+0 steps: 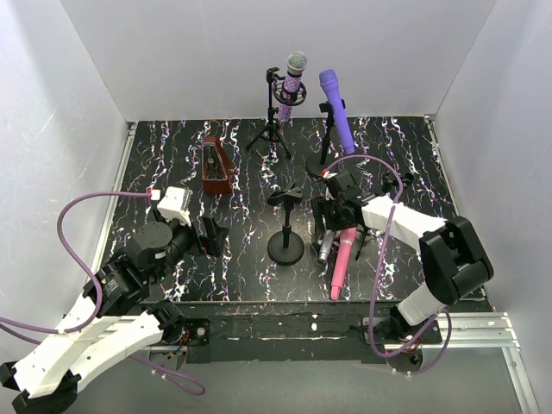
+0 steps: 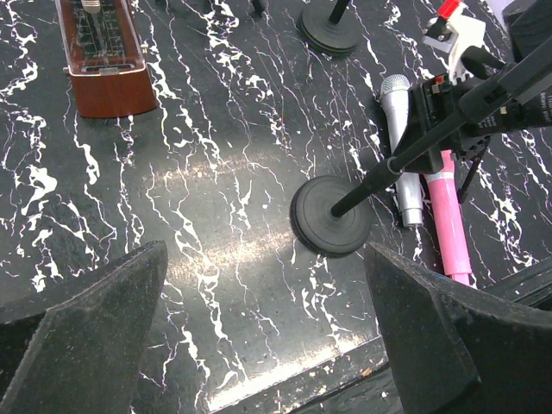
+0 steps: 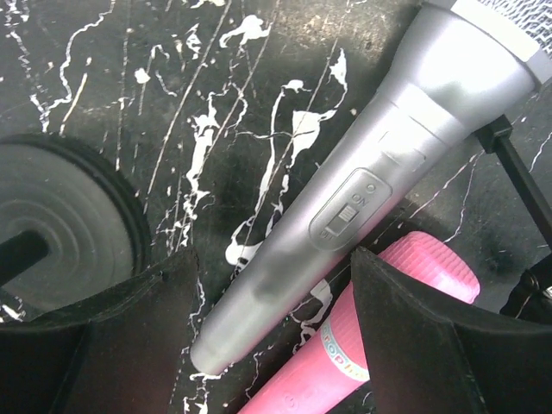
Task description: Attach the microphones to the stand
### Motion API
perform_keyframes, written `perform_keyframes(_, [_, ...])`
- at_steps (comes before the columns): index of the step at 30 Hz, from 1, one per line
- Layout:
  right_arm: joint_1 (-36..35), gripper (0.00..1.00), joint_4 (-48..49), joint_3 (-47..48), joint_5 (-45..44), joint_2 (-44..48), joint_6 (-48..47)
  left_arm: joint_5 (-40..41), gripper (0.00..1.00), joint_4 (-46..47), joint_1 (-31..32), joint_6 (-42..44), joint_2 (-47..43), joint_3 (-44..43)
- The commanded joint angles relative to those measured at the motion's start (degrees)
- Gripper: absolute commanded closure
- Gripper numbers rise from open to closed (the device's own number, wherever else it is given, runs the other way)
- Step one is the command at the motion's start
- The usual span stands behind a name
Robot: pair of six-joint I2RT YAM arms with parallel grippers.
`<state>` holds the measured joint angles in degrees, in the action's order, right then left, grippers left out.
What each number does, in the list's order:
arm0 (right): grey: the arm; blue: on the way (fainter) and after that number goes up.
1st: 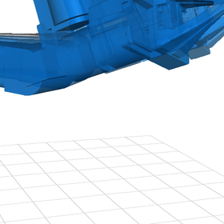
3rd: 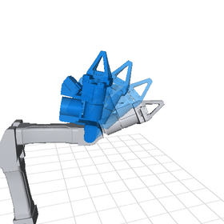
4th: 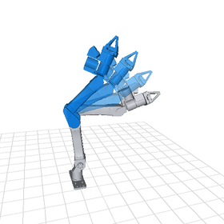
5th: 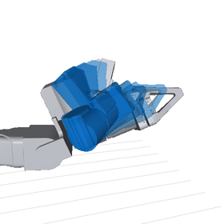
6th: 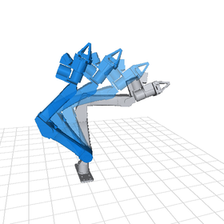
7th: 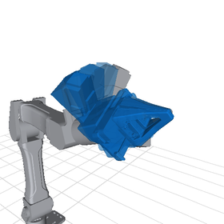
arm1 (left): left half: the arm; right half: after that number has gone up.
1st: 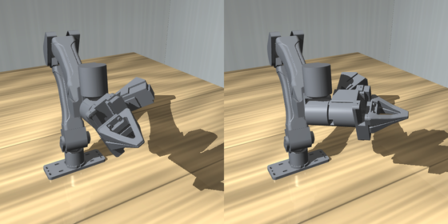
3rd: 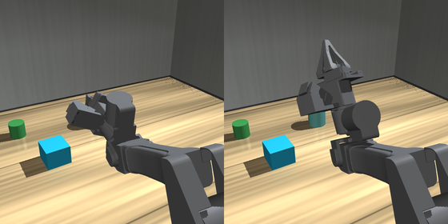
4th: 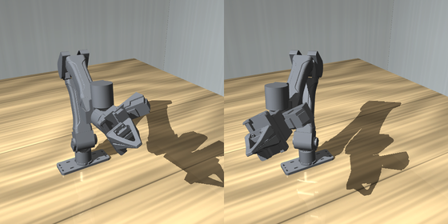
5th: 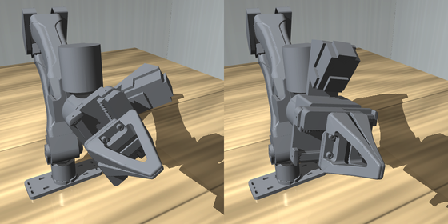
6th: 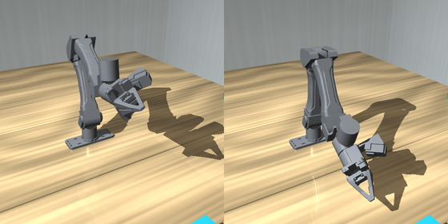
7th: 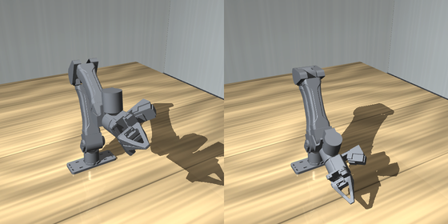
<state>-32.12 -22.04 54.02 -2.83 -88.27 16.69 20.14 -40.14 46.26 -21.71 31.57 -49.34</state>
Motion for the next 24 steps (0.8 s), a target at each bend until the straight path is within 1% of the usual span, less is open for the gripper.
perform_keyframes(1, [0.0, 0.23, 1.7, 2.5, -2.4, -1.8, 1.6, 1.0, 0.02, -0.2, 0.1, -0.3, -1.1, 0.1])
perform_keyframes(4, [0.0, 0.27, 2.3, 2.5, -1.7, -3.4, 1.8, 1.0, 0.02, 0.1, 0.1, -0.3, -1.3, 0.3])
perform_keyframes(6, [0.0, 0.28, 2.2, 3.2, -1.2, -4.8, 1.9, 1.0, 0.02, 0.1, 0.1, -0.3, -1.3, 0.4])
perform_keyframes(16, [-0.2, 0.39, 1.6, 6.7, 2.2, -11.2, 1.2, 1.3, 0.02, -0.6, 0.1, -0.2, -2.1, 0.1])
perform_keyframes(20, [-0.3, 0.49, 0.9, 7.2, 6.4, -12.6, 0.5, 1.4, 0.02, -0.8, 0.1, -0.1, -2.4, -0.1])
perform_keyframes(21, [-0.5, 0.5, 0.9, 7.1, 6.9, -12.6, 0.3, 1.4, 0.02, -0.8, 0.1, -0.2, -2.5, 0.0])
perform_keyframes(24, [-0.7, 0.59, 0.9, 6.5, 9.2, -11.9, -0.7, 1.4, 0.02, -0.8, 0.1, -0.4, -3.0, 0.3])
